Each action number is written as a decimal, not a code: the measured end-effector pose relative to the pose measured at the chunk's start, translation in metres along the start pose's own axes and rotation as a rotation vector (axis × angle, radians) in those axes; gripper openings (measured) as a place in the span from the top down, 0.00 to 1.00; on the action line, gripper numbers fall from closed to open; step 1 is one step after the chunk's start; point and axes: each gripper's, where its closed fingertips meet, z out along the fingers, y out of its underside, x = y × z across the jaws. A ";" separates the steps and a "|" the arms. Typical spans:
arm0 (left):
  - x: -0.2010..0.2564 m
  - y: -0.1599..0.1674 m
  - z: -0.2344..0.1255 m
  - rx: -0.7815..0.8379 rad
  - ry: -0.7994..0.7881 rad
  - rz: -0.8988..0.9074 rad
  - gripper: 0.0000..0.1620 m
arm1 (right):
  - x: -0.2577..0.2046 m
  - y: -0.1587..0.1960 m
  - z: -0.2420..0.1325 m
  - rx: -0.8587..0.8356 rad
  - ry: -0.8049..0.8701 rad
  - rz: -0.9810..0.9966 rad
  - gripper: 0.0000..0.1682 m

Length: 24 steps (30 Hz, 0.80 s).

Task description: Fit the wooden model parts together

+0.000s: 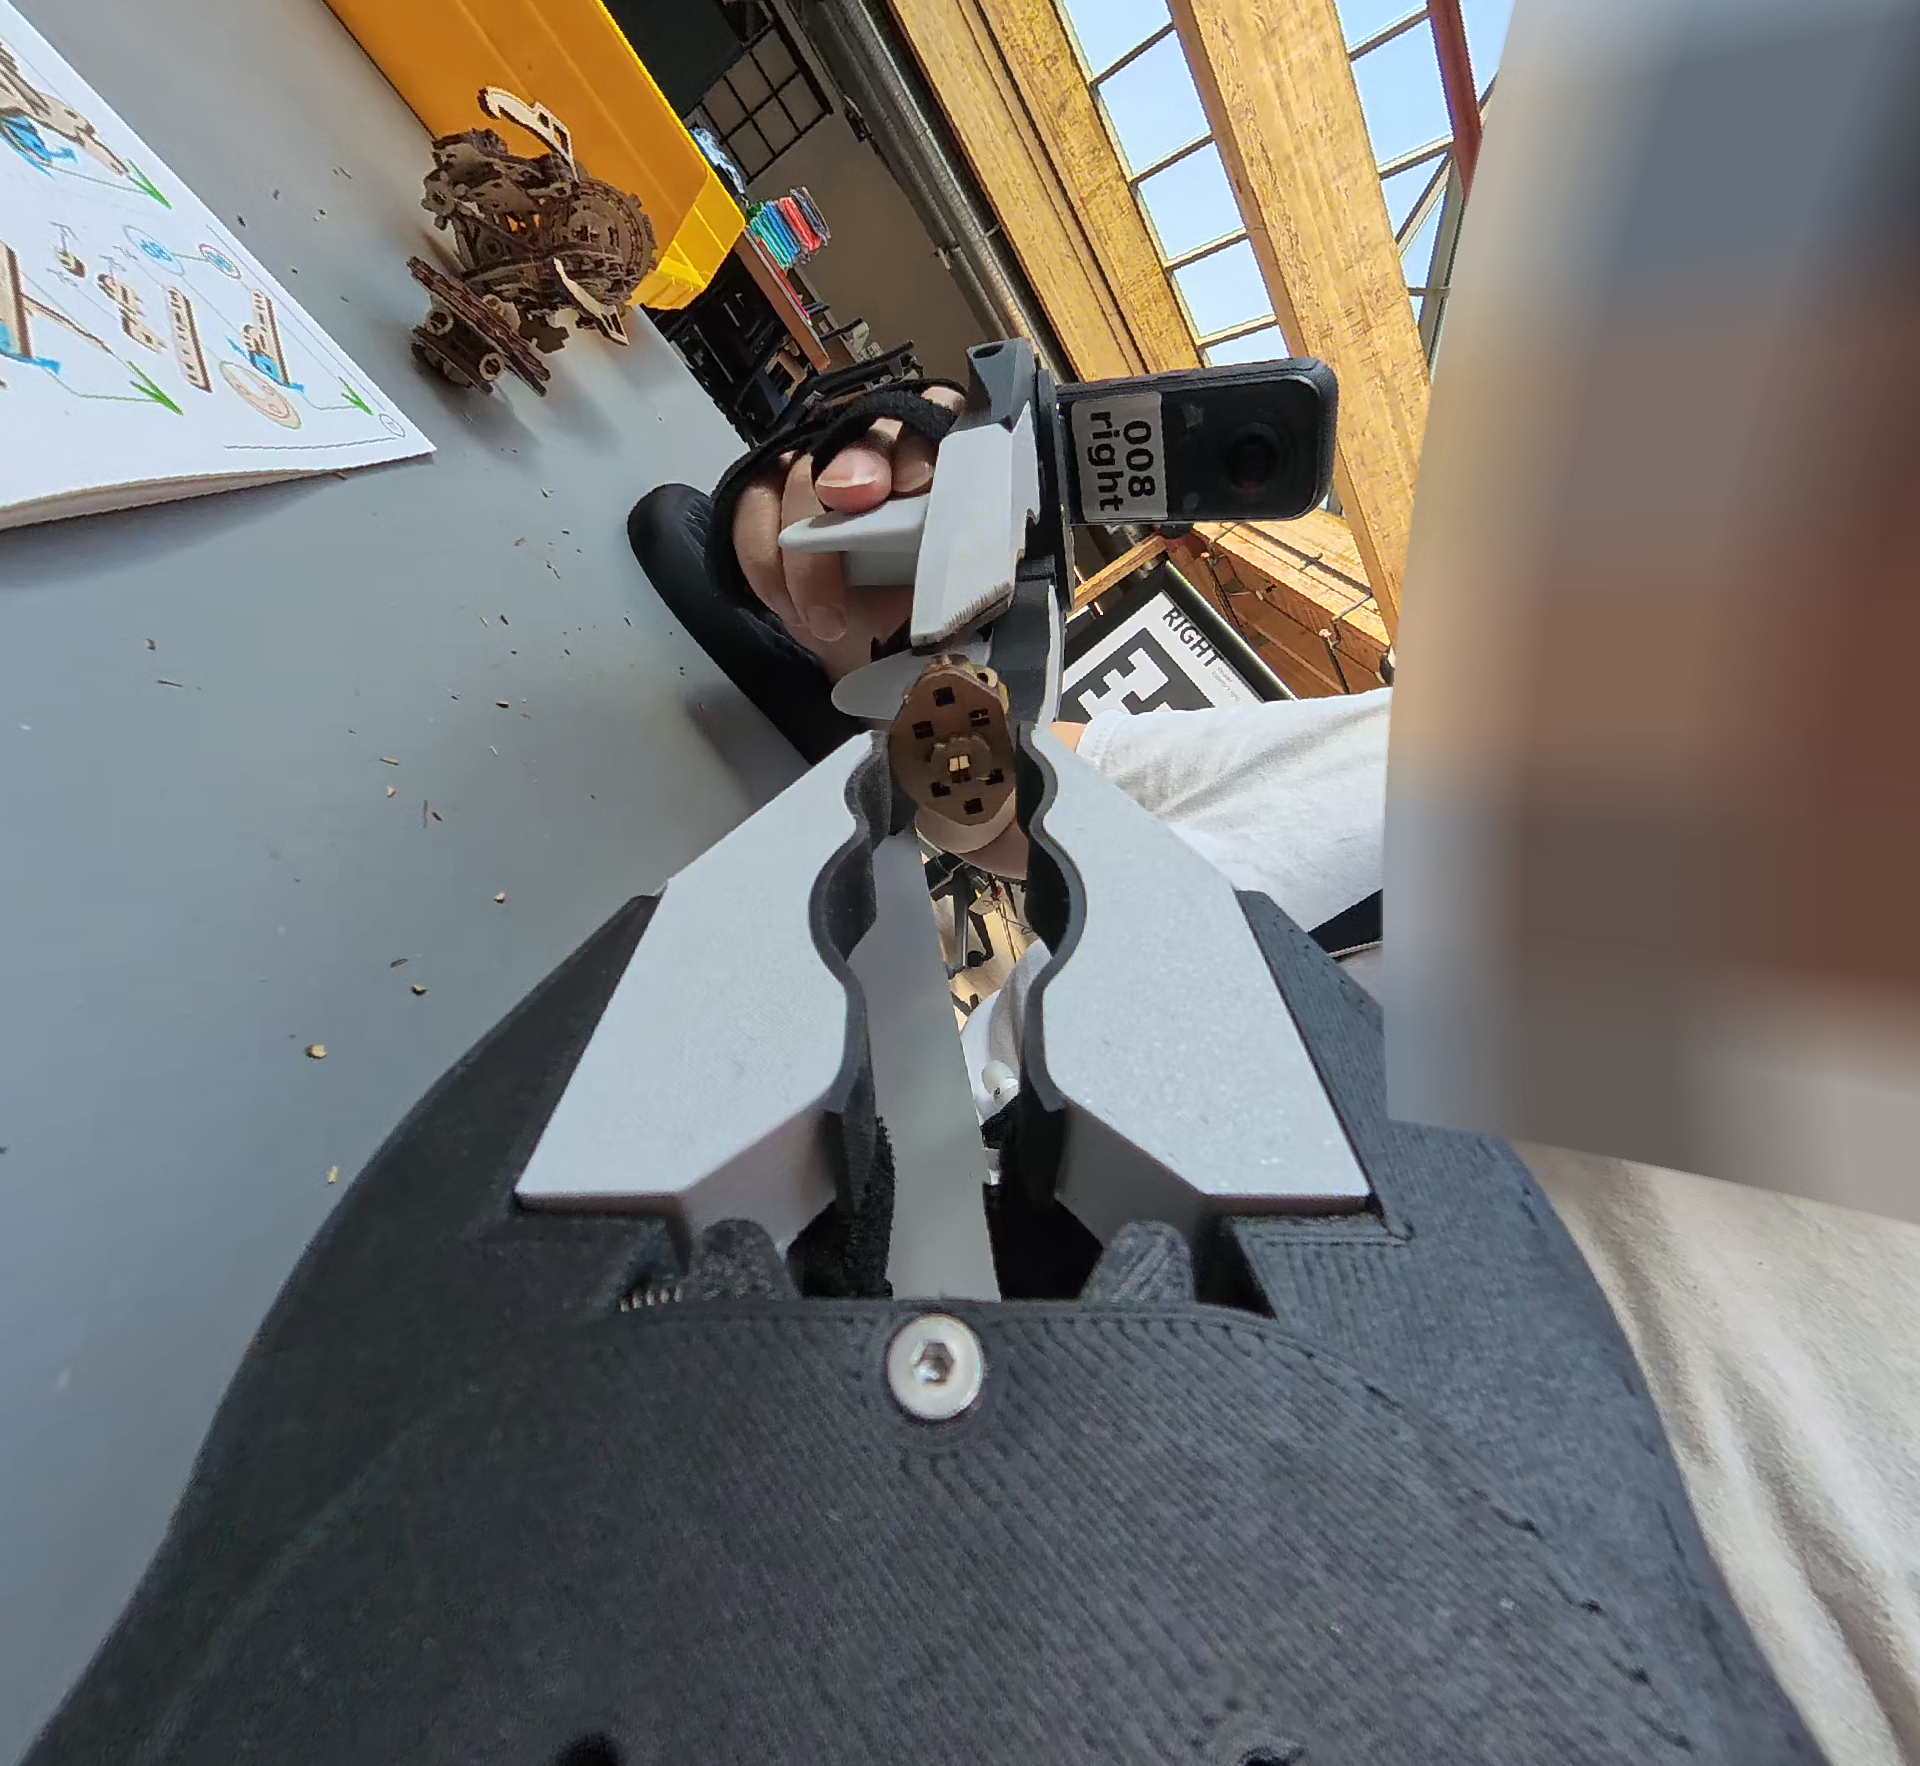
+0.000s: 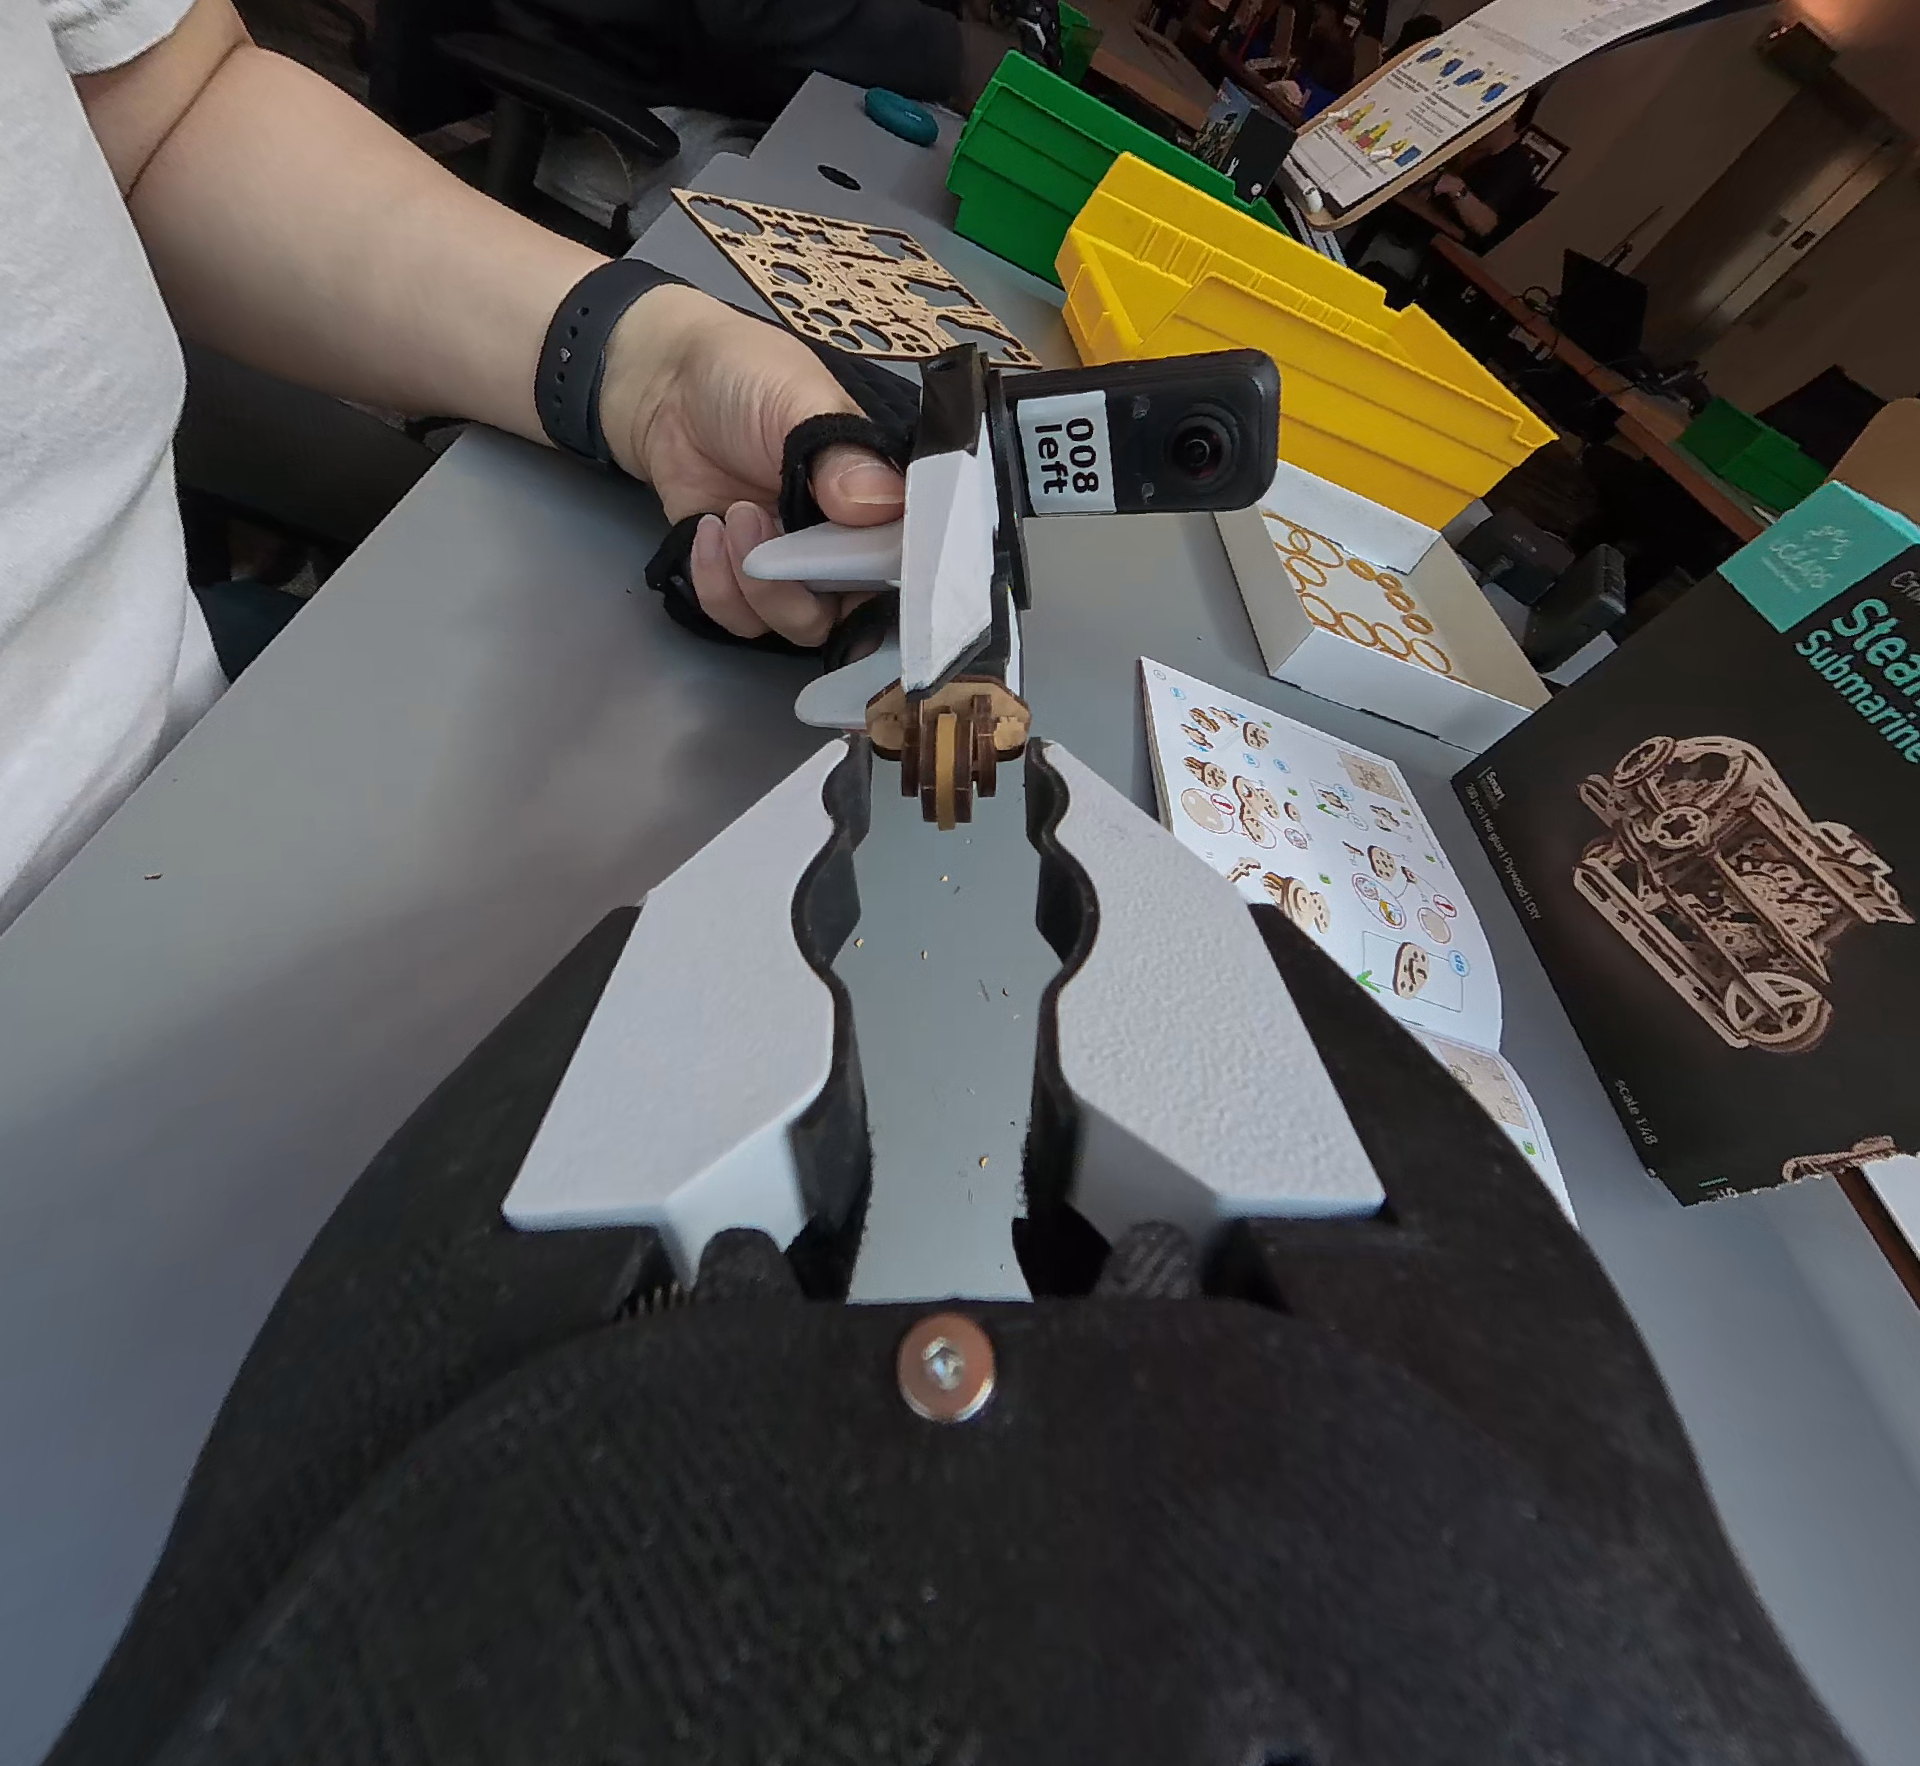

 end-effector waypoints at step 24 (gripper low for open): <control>0.000 -0.001 -0.001 0.007 -0.006 0.001 0.87 | 0.000 0.002 -0.005 -0.017 -0.001 -0.023 0.92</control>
